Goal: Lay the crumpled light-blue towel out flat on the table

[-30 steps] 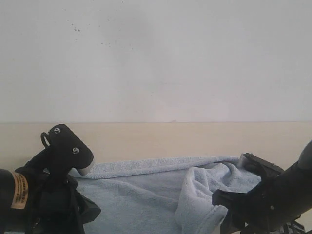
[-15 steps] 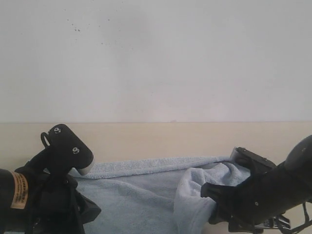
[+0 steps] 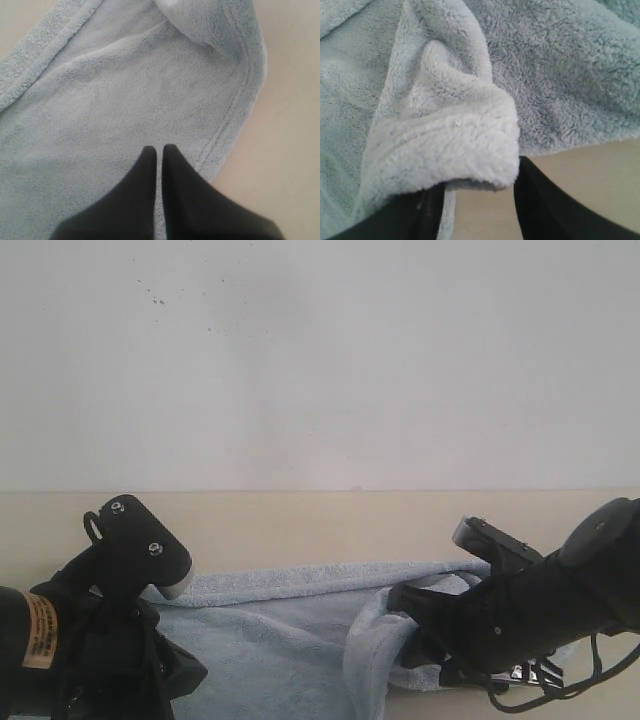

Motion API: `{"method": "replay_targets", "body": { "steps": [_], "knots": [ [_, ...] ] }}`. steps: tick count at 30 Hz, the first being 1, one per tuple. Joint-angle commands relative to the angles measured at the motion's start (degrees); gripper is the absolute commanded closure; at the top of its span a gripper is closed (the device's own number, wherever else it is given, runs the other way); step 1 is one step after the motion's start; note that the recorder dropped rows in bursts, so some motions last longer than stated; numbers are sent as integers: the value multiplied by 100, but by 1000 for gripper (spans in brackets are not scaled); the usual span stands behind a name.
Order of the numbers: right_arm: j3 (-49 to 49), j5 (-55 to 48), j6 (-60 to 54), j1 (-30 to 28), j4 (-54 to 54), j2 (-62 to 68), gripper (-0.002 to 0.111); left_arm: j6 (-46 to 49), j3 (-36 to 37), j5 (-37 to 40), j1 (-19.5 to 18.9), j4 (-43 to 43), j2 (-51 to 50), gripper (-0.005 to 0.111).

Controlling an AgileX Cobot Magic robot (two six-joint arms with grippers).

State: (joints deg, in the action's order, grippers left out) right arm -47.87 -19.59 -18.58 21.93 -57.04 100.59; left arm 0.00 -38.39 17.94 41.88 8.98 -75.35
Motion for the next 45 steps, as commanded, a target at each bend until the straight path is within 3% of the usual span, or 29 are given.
{"method": "replay_targets", "body": {
  "steps": [1, 12, 14, 18, 29, 37, 42, 45],
  "knots": [
    [-23, -209, -142, 7, -164, -3, 65, 0, 26, -22, -3, -40, -13, 103],
    [-23, 53, -769, 7, -996, -3, 66, 0, 26, -22, -3, -40, -13, 103],
    [-23, 152, -792, 7, -1087, -3, 74, 0, 26, -22, -3, -40, -13, 103],
    [-23, 229, -855, 7, -1116, -3, 106, 0, 26, -22, -3, -40, -13, 103],
    [-23, 246, -2006, -6, -504, -232, 108, 0, 26, -22, -3, -21, -13, 103],
    [-23, -344, -1850, -6, 1574, -499, 108, 0, 26, -22, -3, -21, -13, 103],
    [-23, -729, -726, -6, 3627, -520, 108, 62, 26, -22, -3, -23, -13, 103],
    [-23, -911, 667, -6, 5351, -595, 108, 62, 26, -22, -3, -23, -13, 103]
  ]
}}
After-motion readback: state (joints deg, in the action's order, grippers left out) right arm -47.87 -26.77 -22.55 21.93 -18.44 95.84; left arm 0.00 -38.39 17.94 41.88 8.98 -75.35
